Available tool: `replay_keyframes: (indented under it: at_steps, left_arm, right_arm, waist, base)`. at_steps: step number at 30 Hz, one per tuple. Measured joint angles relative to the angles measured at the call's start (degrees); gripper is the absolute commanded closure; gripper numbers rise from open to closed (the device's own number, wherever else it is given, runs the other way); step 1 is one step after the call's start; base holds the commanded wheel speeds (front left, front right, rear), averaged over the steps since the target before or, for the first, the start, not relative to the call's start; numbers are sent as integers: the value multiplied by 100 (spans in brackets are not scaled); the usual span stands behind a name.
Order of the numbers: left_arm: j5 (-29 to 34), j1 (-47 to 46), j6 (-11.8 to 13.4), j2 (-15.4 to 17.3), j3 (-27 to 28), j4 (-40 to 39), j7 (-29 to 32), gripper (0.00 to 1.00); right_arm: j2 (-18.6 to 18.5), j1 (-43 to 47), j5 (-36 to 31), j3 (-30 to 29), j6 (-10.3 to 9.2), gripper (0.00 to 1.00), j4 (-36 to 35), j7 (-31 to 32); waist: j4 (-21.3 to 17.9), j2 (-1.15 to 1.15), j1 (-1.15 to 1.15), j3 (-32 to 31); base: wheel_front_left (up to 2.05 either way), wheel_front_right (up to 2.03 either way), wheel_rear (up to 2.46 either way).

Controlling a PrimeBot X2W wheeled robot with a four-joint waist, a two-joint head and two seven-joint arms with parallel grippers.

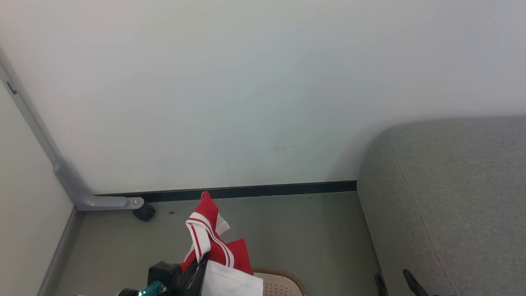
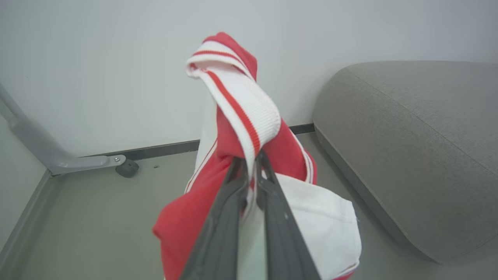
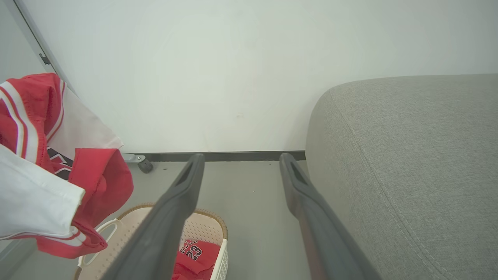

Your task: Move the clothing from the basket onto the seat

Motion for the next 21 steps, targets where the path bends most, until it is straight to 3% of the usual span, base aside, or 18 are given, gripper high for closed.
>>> replay_keyframes:
  at_steps: [21]
  left_arm:
    - [-46,288,-1,48,-87,-3218,-23,100]
  right_arm:
    - [80,114,-149,144,121,0,-285,0]
  waist:
    - [186,1,1,-158]
  base:
    - [0,0,0]
